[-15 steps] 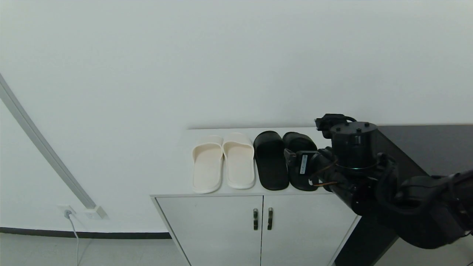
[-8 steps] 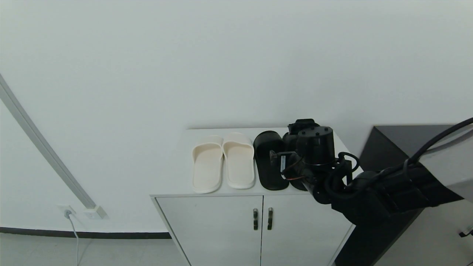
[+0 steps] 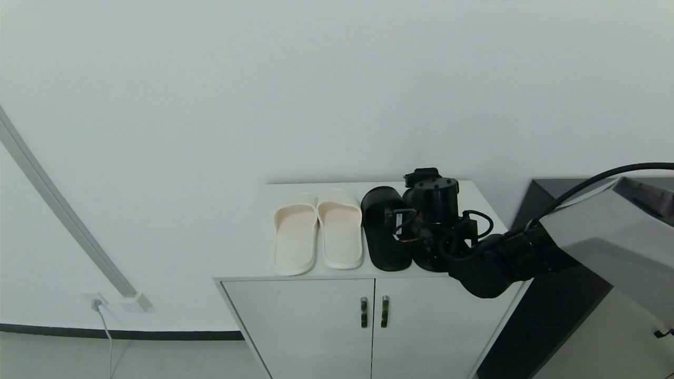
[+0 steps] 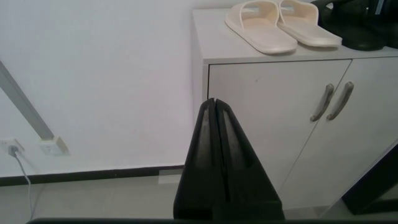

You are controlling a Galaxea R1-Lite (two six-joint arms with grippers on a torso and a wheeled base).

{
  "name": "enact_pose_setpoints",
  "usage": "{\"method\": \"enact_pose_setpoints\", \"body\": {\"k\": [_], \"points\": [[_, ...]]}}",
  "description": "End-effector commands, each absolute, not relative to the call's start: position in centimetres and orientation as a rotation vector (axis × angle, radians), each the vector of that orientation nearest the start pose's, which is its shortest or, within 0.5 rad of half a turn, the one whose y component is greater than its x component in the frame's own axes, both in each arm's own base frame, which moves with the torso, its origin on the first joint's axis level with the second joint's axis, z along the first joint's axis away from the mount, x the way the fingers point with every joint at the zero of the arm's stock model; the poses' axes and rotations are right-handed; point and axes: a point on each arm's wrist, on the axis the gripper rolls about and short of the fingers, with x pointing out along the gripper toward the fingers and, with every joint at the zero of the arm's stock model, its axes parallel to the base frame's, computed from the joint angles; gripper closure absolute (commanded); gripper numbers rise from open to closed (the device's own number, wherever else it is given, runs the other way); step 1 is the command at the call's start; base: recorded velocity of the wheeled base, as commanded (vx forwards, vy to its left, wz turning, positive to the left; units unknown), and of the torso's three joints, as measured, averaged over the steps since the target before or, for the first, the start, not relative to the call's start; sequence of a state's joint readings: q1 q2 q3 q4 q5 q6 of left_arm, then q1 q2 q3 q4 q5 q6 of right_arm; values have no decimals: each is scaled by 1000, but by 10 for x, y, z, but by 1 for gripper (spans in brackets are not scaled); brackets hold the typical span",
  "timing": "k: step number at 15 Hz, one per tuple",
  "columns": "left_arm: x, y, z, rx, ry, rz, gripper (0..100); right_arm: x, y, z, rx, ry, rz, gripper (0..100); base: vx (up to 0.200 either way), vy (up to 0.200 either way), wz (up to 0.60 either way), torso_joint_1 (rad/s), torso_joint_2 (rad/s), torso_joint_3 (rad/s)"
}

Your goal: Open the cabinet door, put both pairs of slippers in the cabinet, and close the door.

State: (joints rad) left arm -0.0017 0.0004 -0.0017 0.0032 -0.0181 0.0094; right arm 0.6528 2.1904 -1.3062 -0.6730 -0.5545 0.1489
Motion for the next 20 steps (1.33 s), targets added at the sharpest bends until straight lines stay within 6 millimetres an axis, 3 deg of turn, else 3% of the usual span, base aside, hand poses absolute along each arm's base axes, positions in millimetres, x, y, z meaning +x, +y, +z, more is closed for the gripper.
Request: {"method": "enact_pose_setpoints", "body": {"k": [1, 5, 6, 11, 14, 17, 20], "points": [[-23, 0, 76, 9, 1, -20, 100, 369, 261, 129, 22, 179, 75, 0, 0, 0, 0, 0, 0, 0], [-23, 0, 76, 9, 3, -20, 100, 384, 265, 125, 11, 163, 65, 0, 0, 0, 0, 0, 0, 0], [-23, 0, 76, 9, 3, -20, 100, 386, 265, 125, 11, 159, 64, 100, 0, 0, 0, 0, 0, 0], [-23, 0, 76, 9, 3, -20, 100, 385, 264, 130, 12, 151, 60, 100, 0, 0, 0, 0, 0, 0], [-23, 0, 76, 9, 1, -20, 100, 373, 256, 149, 17, 131, 58, 100, 0, 0, 0, 0, 0, 0], [-23, 0, 76, 9, 1, -20, 100, 344, 241, 172, 8, 112, 77, 100, 0, 0, 0, 0, 0, 0], [-23, 0, 76, 8, 1, -20, 100, 295, 226, 190, 8, 128, 214, 100, 0, 0, 0, 0, 0, 0]]}}
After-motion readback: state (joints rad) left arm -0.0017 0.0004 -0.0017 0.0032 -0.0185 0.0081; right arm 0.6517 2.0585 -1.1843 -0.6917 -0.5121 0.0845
